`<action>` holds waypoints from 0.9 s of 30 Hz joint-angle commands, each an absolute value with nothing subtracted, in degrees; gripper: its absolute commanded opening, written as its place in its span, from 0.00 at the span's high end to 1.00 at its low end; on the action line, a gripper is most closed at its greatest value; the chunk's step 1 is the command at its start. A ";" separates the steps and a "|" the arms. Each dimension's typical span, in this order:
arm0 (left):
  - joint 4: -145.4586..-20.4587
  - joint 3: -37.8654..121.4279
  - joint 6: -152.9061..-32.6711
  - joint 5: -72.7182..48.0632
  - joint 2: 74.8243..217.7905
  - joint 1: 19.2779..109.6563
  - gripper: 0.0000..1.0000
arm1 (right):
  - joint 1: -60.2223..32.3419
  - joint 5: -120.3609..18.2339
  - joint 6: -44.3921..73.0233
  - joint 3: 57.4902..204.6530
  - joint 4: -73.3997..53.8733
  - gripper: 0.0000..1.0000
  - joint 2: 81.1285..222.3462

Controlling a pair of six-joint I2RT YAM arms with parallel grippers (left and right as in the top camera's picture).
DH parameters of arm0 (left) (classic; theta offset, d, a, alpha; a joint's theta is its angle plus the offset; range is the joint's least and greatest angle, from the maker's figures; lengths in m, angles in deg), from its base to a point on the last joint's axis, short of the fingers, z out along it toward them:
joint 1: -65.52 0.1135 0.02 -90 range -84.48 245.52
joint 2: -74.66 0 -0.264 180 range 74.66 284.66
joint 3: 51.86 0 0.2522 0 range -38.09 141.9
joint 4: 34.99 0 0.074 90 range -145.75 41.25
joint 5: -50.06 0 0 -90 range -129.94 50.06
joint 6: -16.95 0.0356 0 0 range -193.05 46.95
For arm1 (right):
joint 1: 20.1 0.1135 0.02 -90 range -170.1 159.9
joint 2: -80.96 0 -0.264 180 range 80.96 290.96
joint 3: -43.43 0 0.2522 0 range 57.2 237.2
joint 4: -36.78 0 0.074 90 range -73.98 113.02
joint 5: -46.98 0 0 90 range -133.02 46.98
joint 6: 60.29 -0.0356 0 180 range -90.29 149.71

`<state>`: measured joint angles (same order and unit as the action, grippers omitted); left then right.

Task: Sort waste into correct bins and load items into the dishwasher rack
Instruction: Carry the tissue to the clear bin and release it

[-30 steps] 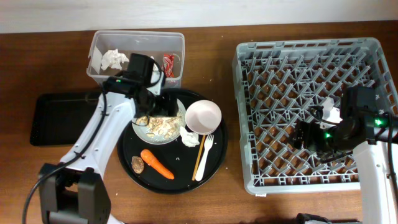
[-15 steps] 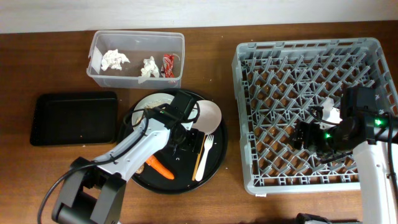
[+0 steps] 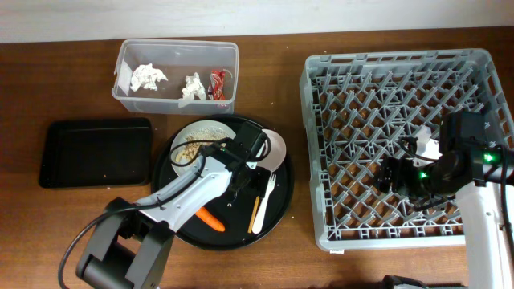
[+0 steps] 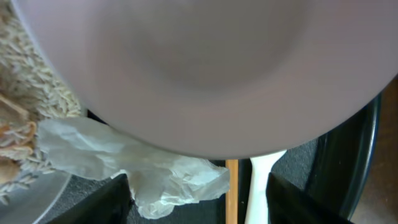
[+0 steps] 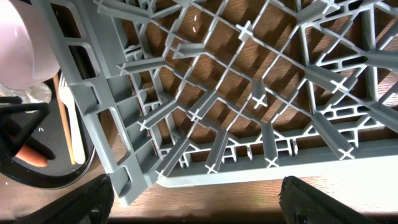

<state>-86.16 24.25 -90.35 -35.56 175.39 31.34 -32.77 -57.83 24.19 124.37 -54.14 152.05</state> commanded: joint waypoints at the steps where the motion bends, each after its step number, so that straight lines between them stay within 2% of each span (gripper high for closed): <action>1: -85.83 23.81 -90.61 -38.08 176.13 31.10 0.44 | -32.88 -57.33 25.03 124.85 -54.19 0.11 151.81; 2: -85.85 23.81 -90.61 -38.08 176.20 31.10 0.53 | -32.88 -57.33 25.03 124.85 -54.19 0.11 151.81; 3: -85.83 23.81 -90.61 -38.10 176.37 31.10 0.57 | -32.88 -57.33 25.03 124.85 -54.21 0.11 151.81; 8: -85.88 23.81 -90.61 -38.05 180.37 31.06 0.57 | -32.88 -57.33 25.03 124.85 -54.36 0.11 151.81; 9: -85.85 23.81 -90.61 -38.05 180.35 31.06 0.64 | -32.88 -57.33 25.03 124.85 -54.36 0.11 151.81; 10: -85.88 23.81 -90.61 -38.05 180.35 31.06 0.82 | -32.88 -57.33 25.03 124.85 -54.38 0.11 151.81; 12: -85.88 23.88 -90.59 -38.08 180.07 31.06 0.96 | -32.88 -57.33 25.03 124.85 -54.41 0.11 151.81; 13: -85.96 23.92 -90.59 -38.08 179.52 31.06 0.99 | -32.88 -57.33 25.03 124.85 -54.41 0.11 151.81; 18: -92.08 25.80 -90.50 -39.47 169.60 31.30 0.99 | -32.88 -57.33 25.03 124.85 -54.41 0.11 151.81; 21: -91.32 28.08 -90.15 -50.49 160.55 33.57 1.00 | -32.88 -57.33 25.03 124.85 -54.38 0.11 151.81; 23: -79.67 28.12 -90.09 -57.48 159.00 37.77 0.99 | -32.88 -57.33 25.03 124.85 -54.38 0.11 151.81; 26: -65.55 28.12 -90.11 -57.07 163.28 43.50 1.00 | -32.88 -57.33 25.03 124.85 -54.38 0.11 151.81; 27: -60.85 28.12 -90.09 -53.33 166.69 46.14 1.00 | -32.88 -57.30 25.03 124.85 -54.38 0.11 151.81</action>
<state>-67.49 27.84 -90.66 -55.06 160.63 41.99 -32.77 -57.81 24.17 124.37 -54.60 152.05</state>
